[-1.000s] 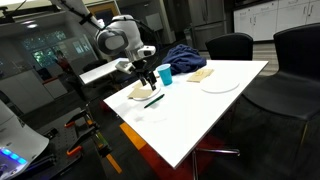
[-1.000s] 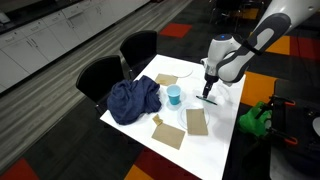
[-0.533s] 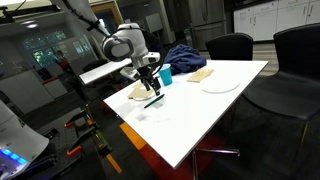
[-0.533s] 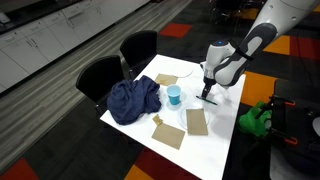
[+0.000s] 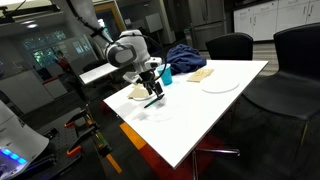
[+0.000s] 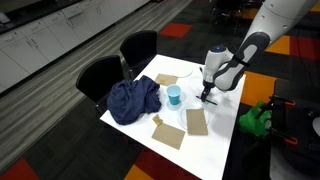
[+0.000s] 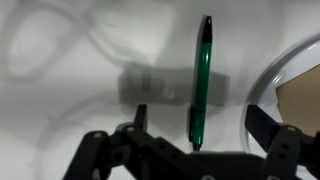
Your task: Pick the pen and put it in the cup
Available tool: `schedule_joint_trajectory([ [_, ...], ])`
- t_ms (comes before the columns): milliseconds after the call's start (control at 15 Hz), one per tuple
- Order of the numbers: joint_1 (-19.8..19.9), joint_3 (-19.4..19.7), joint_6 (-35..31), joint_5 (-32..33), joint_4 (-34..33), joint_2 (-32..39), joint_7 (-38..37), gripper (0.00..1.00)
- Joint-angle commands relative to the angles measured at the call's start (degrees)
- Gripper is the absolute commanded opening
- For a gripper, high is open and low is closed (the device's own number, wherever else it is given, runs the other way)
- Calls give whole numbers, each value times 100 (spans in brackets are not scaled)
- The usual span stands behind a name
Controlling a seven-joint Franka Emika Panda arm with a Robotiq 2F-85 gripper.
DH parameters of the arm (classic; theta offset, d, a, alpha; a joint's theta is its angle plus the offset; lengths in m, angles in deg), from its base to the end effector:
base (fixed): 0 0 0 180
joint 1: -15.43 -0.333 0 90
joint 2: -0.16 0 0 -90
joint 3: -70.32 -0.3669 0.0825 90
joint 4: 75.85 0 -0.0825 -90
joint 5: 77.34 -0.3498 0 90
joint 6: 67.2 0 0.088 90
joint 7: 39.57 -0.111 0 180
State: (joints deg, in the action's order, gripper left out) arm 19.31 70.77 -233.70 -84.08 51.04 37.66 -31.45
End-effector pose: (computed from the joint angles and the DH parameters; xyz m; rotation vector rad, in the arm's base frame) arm 0.5519 -0.0488 0.1514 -3.1195 0.0718 -0.0616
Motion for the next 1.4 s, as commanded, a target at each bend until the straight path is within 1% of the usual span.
schedule_joint_trajectory([
  [0,-75,96,-127,206,-128,161,-340,100],
  [67,-71,99,-128,227,-146,187,-354,100],
  [133,-80,112,-126,244,-163,212,-370,91],
  [200,-80,114,-121,260,-182,235,-377,74],
  [533,-93,136,-88,305,-297,379,-431,36],
  [600,-93,135,-81,306,-315,408,-431,27],
  [667,-94,152,-75,312,-328,406,-433,21],
  [733,-98,175,-74,320,-330,405,-437,12],
  [867,-124,215,-96,337,-310,375,-455,0],
  [933,-118,205,-99,333,-300,337,-450,0],
  [1000,-117,191,-117,328,-290,310,-446,3],
  [1067,-105,168,-145,320,-253,252,-429,4],
  [1333,-36,67,-175,288,-220,20,-355,4],
])
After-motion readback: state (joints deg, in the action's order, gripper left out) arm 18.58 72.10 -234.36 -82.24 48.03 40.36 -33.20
